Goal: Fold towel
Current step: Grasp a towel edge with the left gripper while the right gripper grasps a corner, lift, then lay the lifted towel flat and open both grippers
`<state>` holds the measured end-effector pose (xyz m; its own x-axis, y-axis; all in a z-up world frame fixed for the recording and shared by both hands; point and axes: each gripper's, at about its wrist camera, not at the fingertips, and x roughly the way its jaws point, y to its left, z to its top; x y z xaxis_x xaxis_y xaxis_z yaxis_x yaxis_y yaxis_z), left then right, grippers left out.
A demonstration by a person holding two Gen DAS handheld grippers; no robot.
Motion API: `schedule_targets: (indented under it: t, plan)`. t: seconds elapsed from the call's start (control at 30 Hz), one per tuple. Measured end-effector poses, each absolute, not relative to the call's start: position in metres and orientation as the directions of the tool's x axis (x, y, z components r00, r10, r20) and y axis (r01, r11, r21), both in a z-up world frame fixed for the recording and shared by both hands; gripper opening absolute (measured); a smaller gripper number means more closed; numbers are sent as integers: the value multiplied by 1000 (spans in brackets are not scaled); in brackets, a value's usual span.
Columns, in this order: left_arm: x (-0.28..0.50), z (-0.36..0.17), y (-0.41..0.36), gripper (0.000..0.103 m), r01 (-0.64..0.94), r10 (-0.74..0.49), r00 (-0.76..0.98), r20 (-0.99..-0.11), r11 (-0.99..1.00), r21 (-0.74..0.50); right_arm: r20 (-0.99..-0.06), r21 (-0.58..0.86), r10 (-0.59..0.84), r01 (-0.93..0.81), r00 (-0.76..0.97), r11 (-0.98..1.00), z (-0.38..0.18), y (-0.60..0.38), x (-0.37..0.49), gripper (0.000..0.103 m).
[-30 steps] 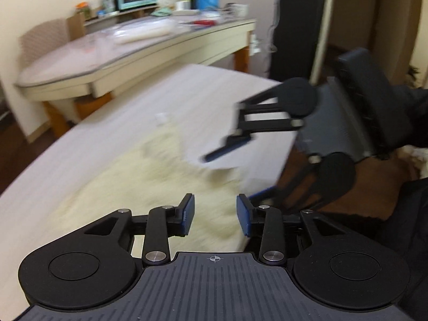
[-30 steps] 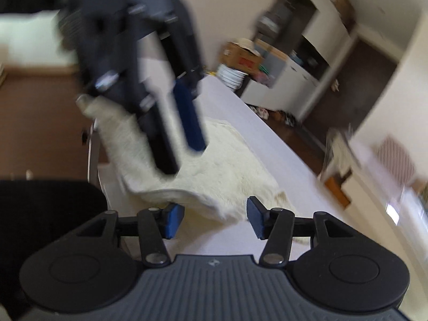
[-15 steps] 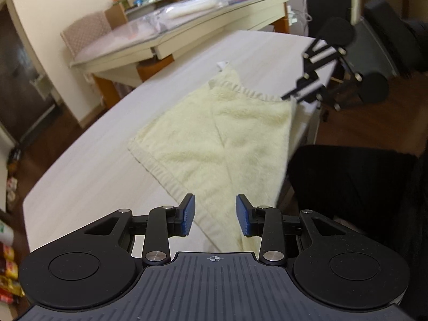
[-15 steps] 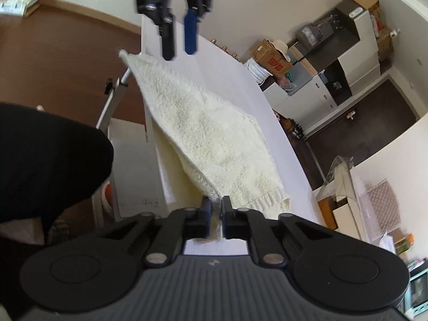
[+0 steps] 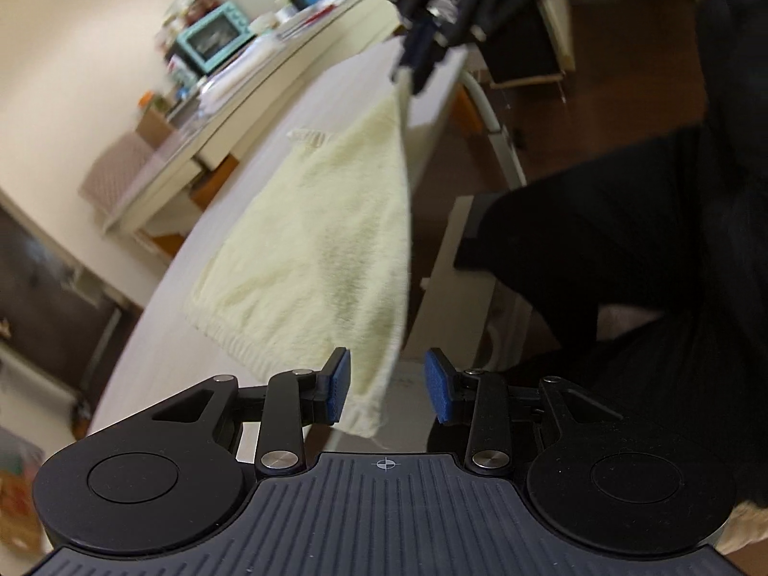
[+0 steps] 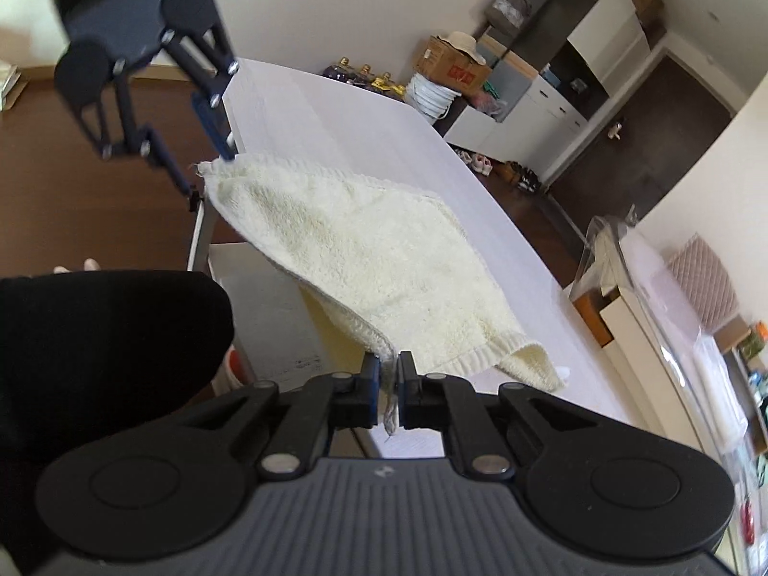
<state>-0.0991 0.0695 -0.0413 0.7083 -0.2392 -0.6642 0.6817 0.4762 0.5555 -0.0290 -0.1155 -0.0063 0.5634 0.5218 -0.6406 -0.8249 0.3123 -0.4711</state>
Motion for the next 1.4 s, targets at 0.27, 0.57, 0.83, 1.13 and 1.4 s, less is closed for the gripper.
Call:
schedule_targets:
  t: [0.27, 0.57, 0.83, 1.13, 1.4]
  plan:
    - [-110, -72, 62, 31, 596, -124, 800, -587, 284, 751, -638, -458, 519, -822, 569, 338, -2, -121, -31, 8]
    - [-113, -61, 64, 6, 626, -125, 778, -615, 226, 746, -639, -446, 522, -825, 566, 348, -1, -130, -35, 8]
    - [-67, 23, 75, 6, 655, -171, 736, -655, 427, 624, -638, -457, 519, -822, 569, 339, 18, -144, -33, 8]
    - [43, 65, 70, 6, 613, -119, 721, -683, 568, 549, -628, -421, 513, -810, 585, 408, 43, -145, 38, 8]
    - [103, 49, 75, 6, 606, -66, 691, -720, 596, 527, -676, -305, 516, -837, 527, 455, 35, -138, 120, 8]
